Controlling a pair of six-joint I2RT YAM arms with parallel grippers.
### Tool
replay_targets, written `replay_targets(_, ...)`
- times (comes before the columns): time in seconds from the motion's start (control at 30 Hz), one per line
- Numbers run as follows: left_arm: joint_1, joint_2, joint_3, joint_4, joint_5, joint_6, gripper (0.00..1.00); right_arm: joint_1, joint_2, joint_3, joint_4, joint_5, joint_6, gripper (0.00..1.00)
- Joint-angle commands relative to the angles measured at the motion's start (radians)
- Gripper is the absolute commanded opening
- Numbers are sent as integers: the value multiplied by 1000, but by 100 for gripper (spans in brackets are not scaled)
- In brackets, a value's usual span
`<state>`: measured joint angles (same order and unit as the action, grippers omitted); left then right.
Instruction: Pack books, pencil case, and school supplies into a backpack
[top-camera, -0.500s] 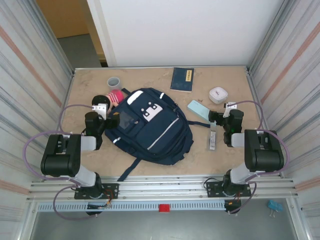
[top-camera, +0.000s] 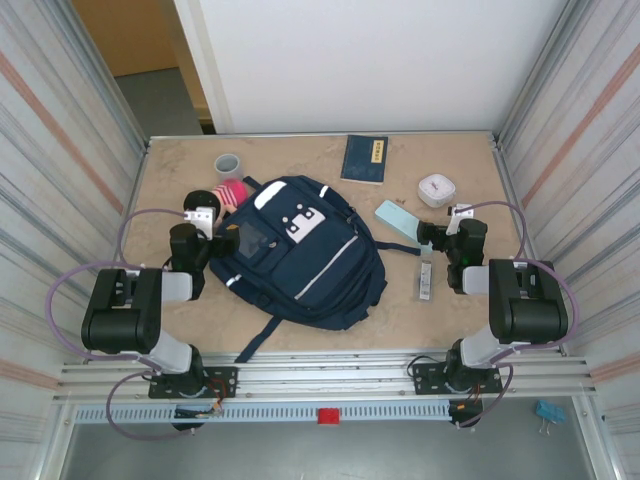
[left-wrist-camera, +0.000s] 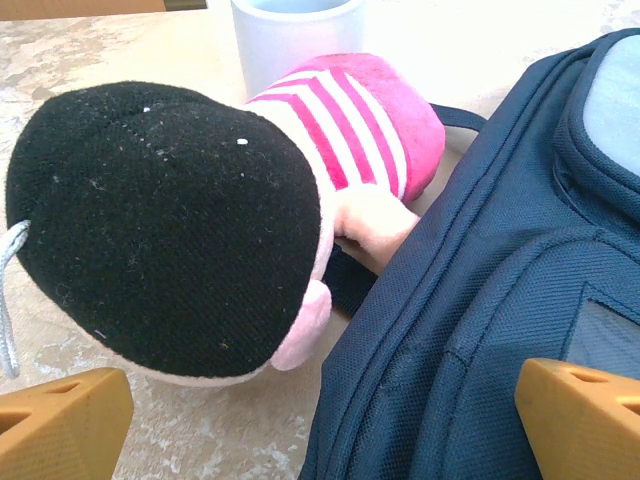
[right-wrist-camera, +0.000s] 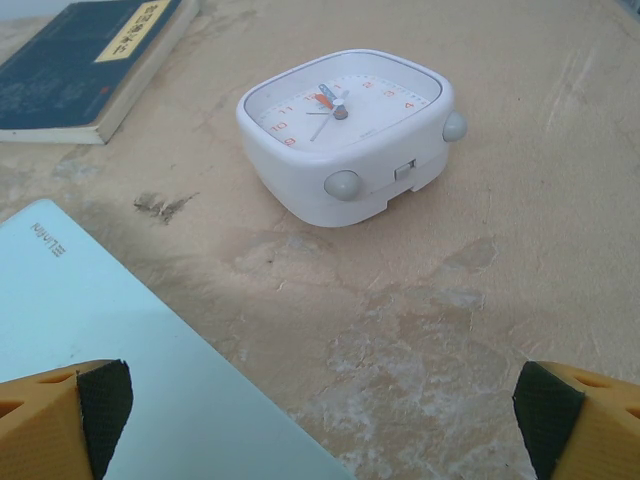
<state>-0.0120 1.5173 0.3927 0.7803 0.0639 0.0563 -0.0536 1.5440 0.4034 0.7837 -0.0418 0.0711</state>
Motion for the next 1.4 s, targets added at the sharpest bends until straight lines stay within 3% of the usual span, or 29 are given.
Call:
replay_targets(0.0,6,-5,22,5,17,20,99,4,-2,14,2,18,12,100)
replay_targets(0.67,3,-54,31,-38,-18,7,98,-6,-13,19,-14,4,21,100)
replay_targets(0.83,-30,-245,126,-351,-54,-14,95,-10,-127,225,-437,-60,9,100)
replay_targets(0.93,-44,-370,229,-601,-8,-134,90,6,-176,475,-828,-148,81,100)
replay_targets(1.07,-57,-415,399,-969,73,-369,80,102,-107,851,-1295,-111,185,99)
replay_targets(1.17,-80,-414,438,-1132,171,-538,76,244,-52,976,-1444,-35,177,100)
replay_targets(1.23,-119,-424,399,-1139,242,-628,72,371,-5,1010,-1486,2,164,100)
replay_targets(1.37,-227,-443,306,-1130,197,-722,71,493,82,966,-1432,-45,237,98)
